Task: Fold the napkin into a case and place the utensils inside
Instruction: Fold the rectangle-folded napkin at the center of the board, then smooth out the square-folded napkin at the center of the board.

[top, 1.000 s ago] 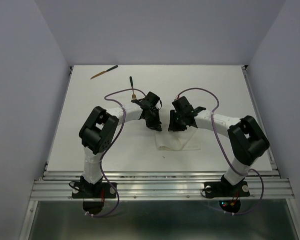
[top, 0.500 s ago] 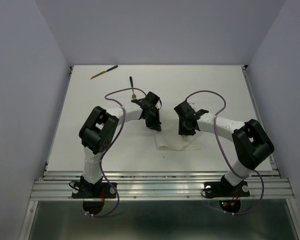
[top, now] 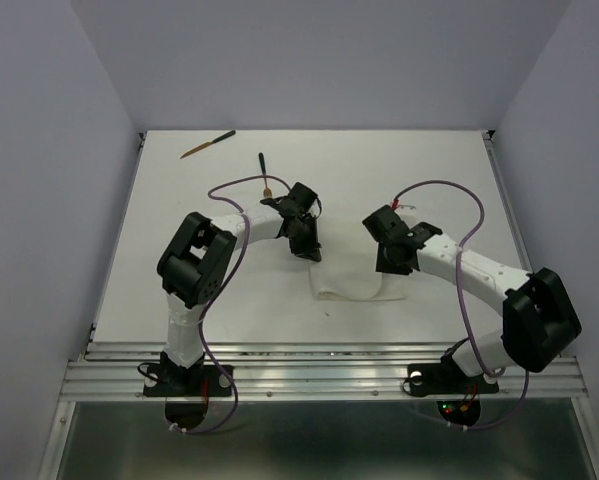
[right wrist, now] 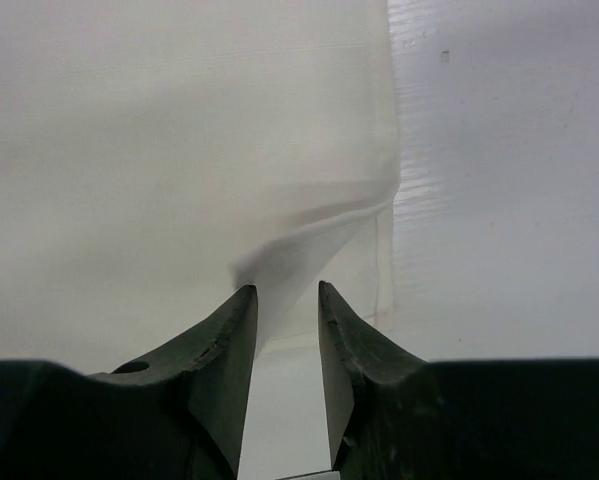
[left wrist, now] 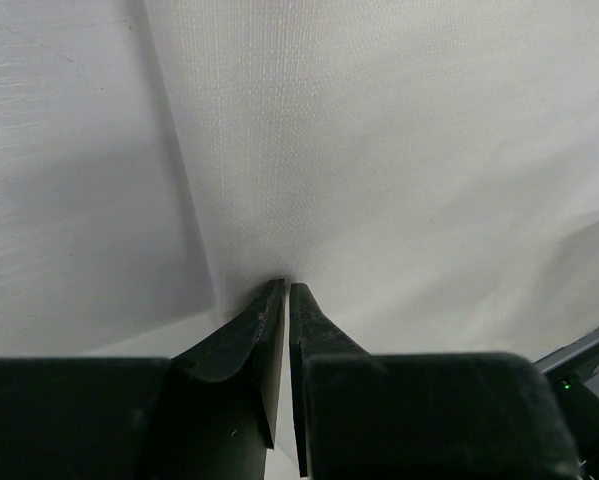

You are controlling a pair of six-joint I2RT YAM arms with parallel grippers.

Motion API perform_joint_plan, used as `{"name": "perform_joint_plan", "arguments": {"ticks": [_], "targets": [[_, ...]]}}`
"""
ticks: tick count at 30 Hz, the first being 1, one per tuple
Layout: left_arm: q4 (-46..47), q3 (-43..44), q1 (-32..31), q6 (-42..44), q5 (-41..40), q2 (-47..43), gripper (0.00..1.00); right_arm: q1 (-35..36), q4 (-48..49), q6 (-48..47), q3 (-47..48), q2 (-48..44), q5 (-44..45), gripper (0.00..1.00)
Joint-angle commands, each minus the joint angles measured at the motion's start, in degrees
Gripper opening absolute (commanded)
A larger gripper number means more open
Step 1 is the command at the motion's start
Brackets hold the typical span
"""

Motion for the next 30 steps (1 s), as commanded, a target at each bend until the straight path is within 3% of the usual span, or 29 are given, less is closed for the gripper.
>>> {"name": "perform_joint_plan", "arguments": {"ticks": [1, 8, 13, 19, 25, 30], "targets": [[-0.2, -0.1, 0.2, 1.3, -0.2, -1.2, 0.19, 1.7, -2.2, 1.9, 2.0, -4.7, 2.3, 0.38], [-0.2, -0.5, 0.2, 1.4, 0.0, -2.0, 0.19, 5.9, 19.4, 1.3, -7.1, -10.6, -14.3, 0.38], [-0.4, -0.1, 0.3, 1.6, -0.1, -2.9, 0.19, 7.5, 19.0, 2.6, -8.5, -8.3, -12.7, 0.38], [-1.2, 0.5, 0.2, 2.2, -0.8, -2.1, 0.19, 6.8, 13.2, 6.7, -10.8, -7.0, -2.4, 0.34], [-0.5, -2.0, 0.2, 2.6, -0.4, -2.1, 0.19, 0.6, 15.5, 7.0, -14.4, -5.8, -3.2, 0.33], [0.4, -5.9, 0.2, 2.6, 0.1, -3.7, 0.19, -0.5, 19.1, 4.6, -15.1, -1.4, -2.9, 0.32]]}}
